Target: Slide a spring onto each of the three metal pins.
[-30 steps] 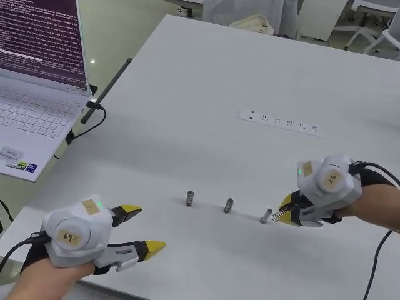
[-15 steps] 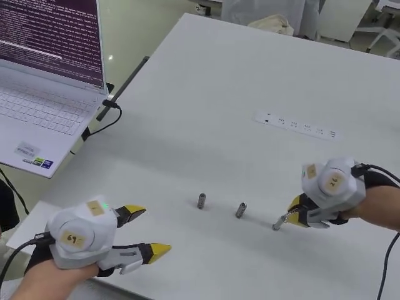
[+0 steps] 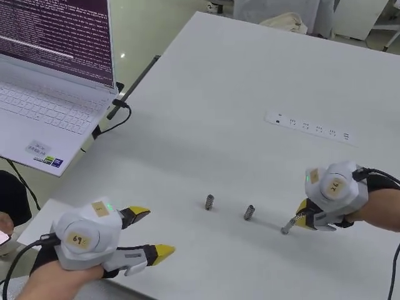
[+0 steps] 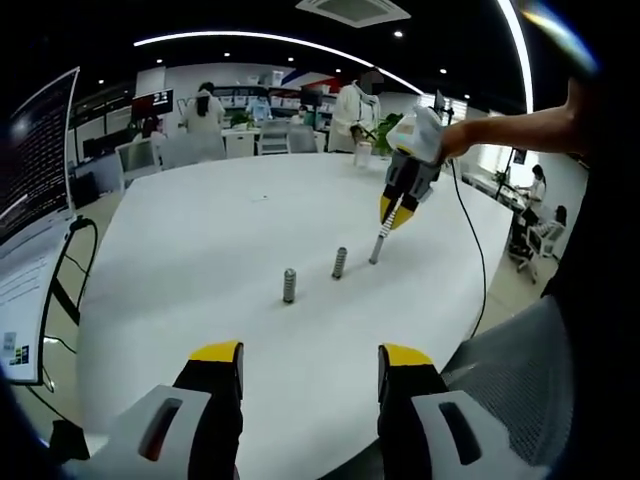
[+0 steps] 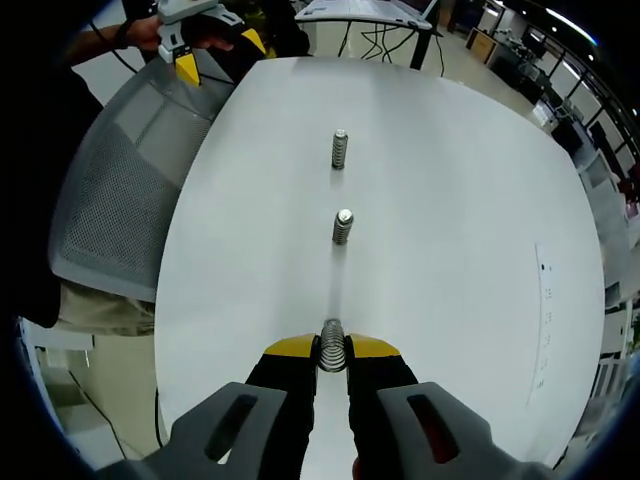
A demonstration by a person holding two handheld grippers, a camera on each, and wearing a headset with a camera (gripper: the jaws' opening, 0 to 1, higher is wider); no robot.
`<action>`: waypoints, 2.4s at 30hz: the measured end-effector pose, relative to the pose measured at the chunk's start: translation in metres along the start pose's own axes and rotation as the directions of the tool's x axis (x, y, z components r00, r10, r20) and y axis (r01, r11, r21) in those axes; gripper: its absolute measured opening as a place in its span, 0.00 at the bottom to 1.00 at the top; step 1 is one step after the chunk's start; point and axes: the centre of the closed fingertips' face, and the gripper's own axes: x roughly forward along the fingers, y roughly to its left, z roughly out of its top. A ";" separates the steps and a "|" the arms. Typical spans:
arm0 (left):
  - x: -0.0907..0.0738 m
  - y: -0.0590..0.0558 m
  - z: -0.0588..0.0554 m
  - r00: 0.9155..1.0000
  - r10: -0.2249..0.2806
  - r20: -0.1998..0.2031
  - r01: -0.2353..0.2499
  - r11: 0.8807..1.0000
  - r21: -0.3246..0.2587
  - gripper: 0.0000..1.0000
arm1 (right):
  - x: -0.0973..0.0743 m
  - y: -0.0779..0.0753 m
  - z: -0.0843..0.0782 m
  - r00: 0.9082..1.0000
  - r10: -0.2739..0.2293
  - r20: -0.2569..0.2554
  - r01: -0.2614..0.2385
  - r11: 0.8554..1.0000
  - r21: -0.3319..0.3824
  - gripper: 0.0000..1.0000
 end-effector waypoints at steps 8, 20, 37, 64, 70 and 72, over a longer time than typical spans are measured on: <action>0.000 0.001 0.000 1.000 0.004 -0.002 -0.004 1.000 -0.013 0.48 | 0.004 -0.001 -0.003 1.000 0.009 -0.020 -0.009 1.000 -0.012 0.08; -0.001 0.002 -0.003 1.000 0.005 -0.009 -0.005 1.000 -0.020 0.48 | 0.012 -0.001 -0.004 0.999 0.024 -0.038 -0.025 0.999 -0.021 0.09; -0.006 0.007 0.001 1.000 0.017 0.006 -0.017 0.999 -0.031 0.47 | 0.033 -0.002 -0.009 0.995 0.044 -0.088 -0.049 0.997 -0.052 0.09; -0.010 0.013 0.008 0.999 0.027 0.023 -0.027 0.999 -0.034 0.49 | 0.057 -0.003 -0.017 0.992 0.052 -0.114 -0.056 0.998 -0.034 0.10; -0.011 0.014 0.010 0.999 0.030 0.033 -0.029 0.999 -0.044 0.49 | 0.055 -0.003 -0.018 0.992 0.040 -0.118 -0.044 0.998 -0.034 0.14; -0.011 0.014 0.011 0.999 0.029 0.036 -0.028 0.999 -0.044 0.49 | 0.054 -0.003 -0.019 0.993 0.032 -0.112 -0.035 0.999 -0.022 0.16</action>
